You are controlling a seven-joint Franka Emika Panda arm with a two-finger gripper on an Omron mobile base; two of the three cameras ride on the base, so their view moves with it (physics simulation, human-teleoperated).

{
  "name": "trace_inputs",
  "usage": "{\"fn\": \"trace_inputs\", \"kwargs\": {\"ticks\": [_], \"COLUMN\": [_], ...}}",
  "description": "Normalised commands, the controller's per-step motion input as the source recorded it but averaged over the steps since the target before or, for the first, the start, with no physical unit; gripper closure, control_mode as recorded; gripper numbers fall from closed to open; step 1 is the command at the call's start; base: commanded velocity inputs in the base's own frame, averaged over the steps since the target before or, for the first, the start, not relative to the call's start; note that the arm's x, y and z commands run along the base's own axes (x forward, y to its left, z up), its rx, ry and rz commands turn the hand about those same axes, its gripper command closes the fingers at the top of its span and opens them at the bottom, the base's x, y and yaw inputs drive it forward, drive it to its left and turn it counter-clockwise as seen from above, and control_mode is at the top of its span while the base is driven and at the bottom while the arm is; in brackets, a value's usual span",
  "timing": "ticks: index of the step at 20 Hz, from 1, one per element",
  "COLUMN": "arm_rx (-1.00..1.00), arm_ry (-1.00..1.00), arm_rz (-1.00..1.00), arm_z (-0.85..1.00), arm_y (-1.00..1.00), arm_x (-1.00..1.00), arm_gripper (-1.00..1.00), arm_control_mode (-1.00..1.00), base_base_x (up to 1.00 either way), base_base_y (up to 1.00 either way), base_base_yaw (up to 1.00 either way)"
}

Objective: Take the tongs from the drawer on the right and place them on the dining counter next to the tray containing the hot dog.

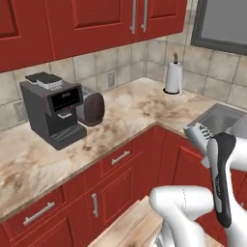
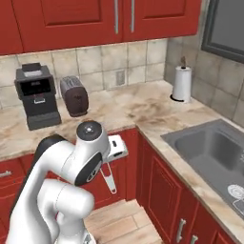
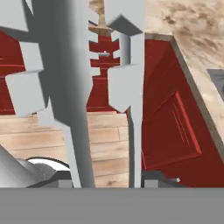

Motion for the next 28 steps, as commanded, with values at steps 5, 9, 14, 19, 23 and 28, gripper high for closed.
{"fn": "trace_inputs", "kwargs": {"ticks": [5, 9, 14, 19, 23, 28], "arm_rx": [0.00, 0.00, 0.00, 0.00, 0.00, 0.00], "arm_ry": [0.00, 0.00, 0.00, 0.00, 0.00, 0.00], "arm_rz": [0.00, 0.00, 0.00, 0.00, 0.00, 0.00], "arm_z": [0.00, 0.00, 0.00, 0.00, 0.00, 0.00], "arm_y": [0.00, 0.00, 0.00, 0.00, 0.00, 0.00], "arm_x": [0.00, 0.00, 0.00, 0.00, 0.00, 0.00], "arm_gripper": [1.00, 1.00, 1.00, 1.00, 1.00, 1.00], "arm_control_mode": [1.00, 1.00, 1.00, 1.00, 1.00, 1.00], "base_base_x": [-0.18, -0.04, -0.04, 0.00, 0.00, 0.00], "base_base_y": [0.44, 0.48, 0.46, 0.49, 0.56, 0.62], "base_base_yaw": [0.82, 0.80, 0.82, 0.80, 0.77, 0.73]}}
